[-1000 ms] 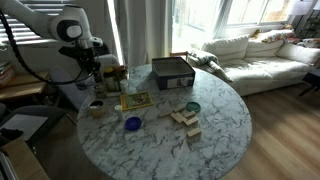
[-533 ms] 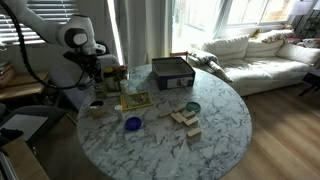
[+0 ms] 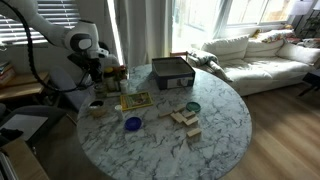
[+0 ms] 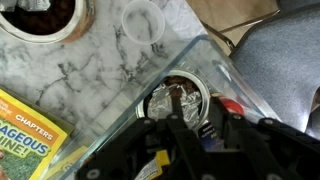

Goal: Pick up the blue lid from the clear storage container and put it on the table, pick up some of the substance from the can in the clear storage container and put it on the blue lid

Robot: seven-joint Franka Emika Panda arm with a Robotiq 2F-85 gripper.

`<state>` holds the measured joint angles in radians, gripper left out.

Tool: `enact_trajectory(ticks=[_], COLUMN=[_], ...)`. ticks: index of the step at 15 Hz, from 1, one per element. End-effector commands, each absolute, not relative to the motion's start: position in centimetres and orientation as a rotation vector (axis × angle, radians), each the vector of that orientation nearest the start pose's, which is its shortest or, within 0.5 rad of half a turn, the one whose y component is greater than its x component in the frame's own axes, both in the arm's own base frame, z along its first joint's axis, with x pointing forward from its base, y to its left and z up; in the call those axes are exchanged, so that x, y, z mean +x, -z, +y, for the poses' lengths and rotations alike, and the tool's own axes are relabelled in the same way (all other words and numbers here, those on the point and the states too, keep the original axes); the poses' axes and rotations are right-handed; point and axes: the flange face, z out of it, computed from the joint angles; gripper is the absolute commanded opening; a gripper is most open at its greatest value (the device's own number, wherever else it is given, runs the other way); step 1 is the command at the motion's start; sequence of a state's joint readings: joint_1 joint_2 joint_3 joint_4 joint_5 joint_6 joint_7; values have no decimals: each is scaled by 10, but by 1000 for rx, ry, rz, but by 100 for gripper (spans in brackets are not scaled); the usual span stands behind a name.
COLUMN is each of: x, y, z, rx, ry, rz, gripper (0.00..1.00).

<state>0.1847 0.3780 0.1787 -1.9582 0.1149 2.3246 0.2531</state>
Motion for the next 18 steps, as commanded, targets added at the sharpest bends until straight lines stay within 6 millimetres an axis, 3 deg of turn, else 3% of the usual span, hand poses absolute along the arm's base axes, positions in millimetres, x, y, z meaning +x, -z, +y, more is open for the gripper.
enact_trajectory(ticks=[1,5,9,18], x=[582,588,594,600], y=[-273,-262,-254,-248], z=[218,215,213,215], rx=[-2995,-2987,-2975,-2995], ry=[-120,-137,-164,-231], rz=[67,178,266,321], gripper=[35,38,34,36])
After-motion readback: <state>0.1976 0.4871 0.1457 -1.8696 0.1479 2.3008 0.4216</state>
